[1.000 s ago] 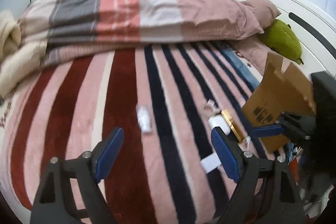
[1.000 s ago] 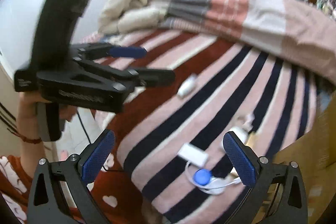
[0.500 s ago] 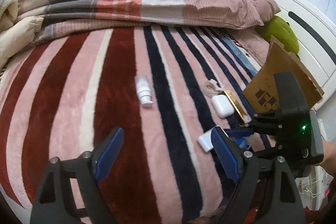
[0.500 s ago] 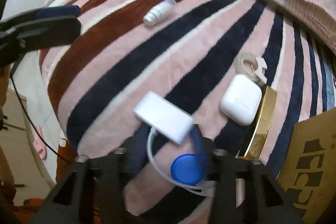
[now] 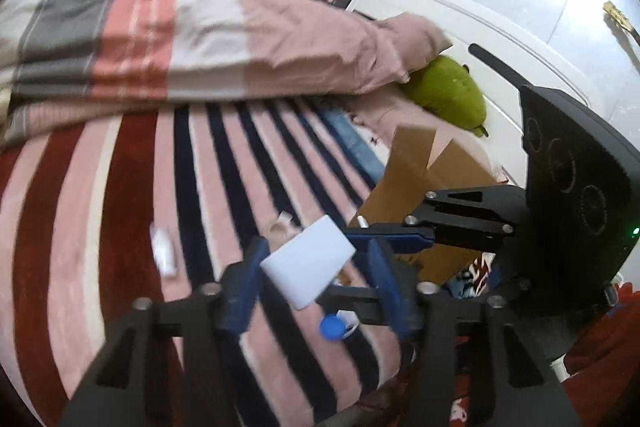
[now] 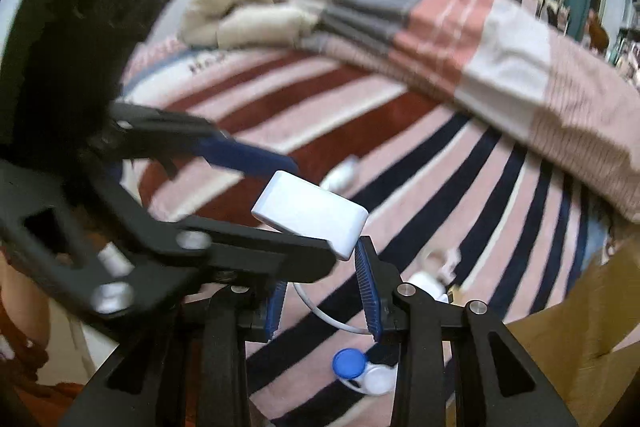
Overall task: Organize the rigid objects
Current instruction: 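Pass the white adapter to the left gripper and drop it into the box, then grasp the blue-capped contact lens case with the right gripper, then pass the lens case to the left gripper and drop it into the box, then grasp the white earbud case with the right gripper, then pass the earbud case to the left gripper and drop it into the box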
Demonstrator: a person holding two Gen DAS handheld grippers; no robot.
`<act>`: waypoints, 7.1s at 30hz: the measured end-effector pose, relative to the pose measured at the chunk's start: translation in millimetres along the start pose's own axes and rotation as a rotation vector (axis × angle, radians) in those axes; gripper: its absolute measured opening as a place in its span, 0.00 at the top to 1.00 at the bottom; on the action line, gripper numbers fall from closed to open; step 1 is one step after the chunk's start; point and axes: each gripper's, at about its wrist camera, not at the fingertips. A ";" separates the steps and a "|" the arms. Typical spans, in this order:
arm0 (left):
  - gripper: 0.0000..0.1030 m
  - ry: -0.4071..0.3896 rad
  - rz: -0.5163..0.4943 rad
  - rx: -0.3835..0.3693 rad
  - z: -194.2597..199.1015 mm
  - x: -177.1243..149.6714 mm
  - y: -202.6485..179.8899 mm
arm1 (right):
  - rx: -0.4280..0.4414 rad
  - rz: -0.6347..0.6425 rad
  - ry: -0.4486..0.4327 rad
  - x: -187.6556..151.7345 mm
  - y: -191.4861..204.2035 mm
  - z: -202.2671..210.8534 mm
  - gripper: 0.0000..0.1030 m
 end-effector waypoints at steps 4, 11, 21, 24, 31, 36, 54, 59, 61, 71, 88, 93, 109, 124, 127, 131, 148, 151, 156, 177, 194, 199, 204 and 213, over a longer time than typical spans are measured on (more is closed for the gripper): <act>0.66 -0.013 -0.064 -0.016 -2.1 28.9 -29.9 | -0.029 0.010 -0.069 12.2 -16.6 31.4 0.74; 0.66 0.004 -0.173 -0.073 -37.1 79.5 -99.8 | -0.128 -0.045 -0.146 3.5 -70.1 96.6 0.74; 0.66 0.165 -0.229 -0.141 -122.1 98.9 -164.9 | -0.212 -0.192 -0.135 -47.8 -152.3 147.4 0.74; 0.66 0.251 -0.197 -0.142 -152.7 92.2 -163.5 | -0.201 -0.233 -0.065 -65.5 -172.1 137.0 0.74; 0.56 0.355 -0.175 -0.100 -182.0 75.9 -156.6 | -0.177 -0.262 0.075 -89.3 -188.1 100.0 0.74; 0.26 0.283 -0.188 -0.047 -154.3 79.6 -151.2 | -0.205 -0.272 0.117 -91.0 -190.6 89.2 0.50; 0.18 -0.017 0.001 0.302 -4.4 4.2 12.1 | 0.076 -0.112 -0.062 -22.9 -30.9 72.5 0.48; 0.18 -0.003 0.066 0.333 -5.1 -42.8 48.7 | 0.087 -0.176 0.003 -47.1 -9.8 23.2 0.31; 0.18 0.012 0.086 0.322 -7.1 -59.2 58.2 | 0.037 -0.243 0.021 -65.5 -14.7 2.5 0.28; 0.18 0.059 0.126 0.302 -12.4 -87.6 67.6 | -0.232 -0.337 0.095 -121.6 -31.5 -61.9 0.28; 0.54 0.094 -0.025 -0.071 -16.6 -22.2 -12.7 | -0.062 -0.108 -0.134 -46.0 -3.8 8.3 0.44; 0.72 0.101 -0.098 -0.094 -26.2 8.1 -51.7 | -0.081 -0.055 -0.198 -33.0 -11.0 39.1 0.44; 0.72 0.360 -0.244 -0.192 -163.7 86.6 -164.3 | -0.214 -0.290 -0.081 -70.2 -154.3 111.1 0.43; 0.33 0.239 -0.223 -0.021 -112.0 92.8 -129.0 | -0.186 -0.330 0.057 -75.8 -171.9 102.5 0.32; 0.19 0.148 -0.181 0.038 -74.1 89.7 -99.8 | -0.149 -0.279 -0.015 -58.6 -143.5 111.4 0.32; 0.17 0.054 -0.101 0.124 -30.3 64.8 -47.9 | -0.056 -0.196 -0.074 -30.9 -98.4 105.5 0.32; 0.17 0.041 0.143 0.243 -9.0 -69.5 95.7 | -0.093 -0.386 0.175 -67.5 -46.0 -70.5 0.32; 0.17 0.047 0.148 0.242 -9.5 -75.3 97.5 | -0.132 -0.428 0.177 -74.3 -59.5 -85.6 0.32; 0.17 0.030 0.152 0.227 -5.1 -75.1 97.8 | -0.216 -0.426 0.113 -61.6 -67.6 -92.0 0.32; 0.38 0.035 0.053 -0.079 -16.1 -12.5 30.5 | -0.039 -0.108 -0.100 -11.2 -11.2 -11.2 0.62; 0.69 0.185 -0.153 -0.226 -106.6 82.1 -112.9 | -0.193 -0.101 -0.208 -36.9 -97.9 99.9 0.62; 0.69 0.321 -0.206 -0.215 -156.0 92.5 -147.5 | -0.218 -0.187 -0.119 -57.6 -139.9 110.8 0.62; 0.69 0.409 -0.250 -0.182 -183.1 89.3 -162.2 | -0.210 -0.255 -0.007 -75.4 -170.6 105.0 0.62; 0.33 0.349 -0.253 -0.063 -161.7 89.8 -150.4 | -0.217 -0.308 0.043 -89.6 -177.6 103.1 0.44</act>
Point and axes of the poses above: each gripper's, at about its wrist camera, not at the fingertips, and z roughly against the way its jaws point, y to its left, x to its top
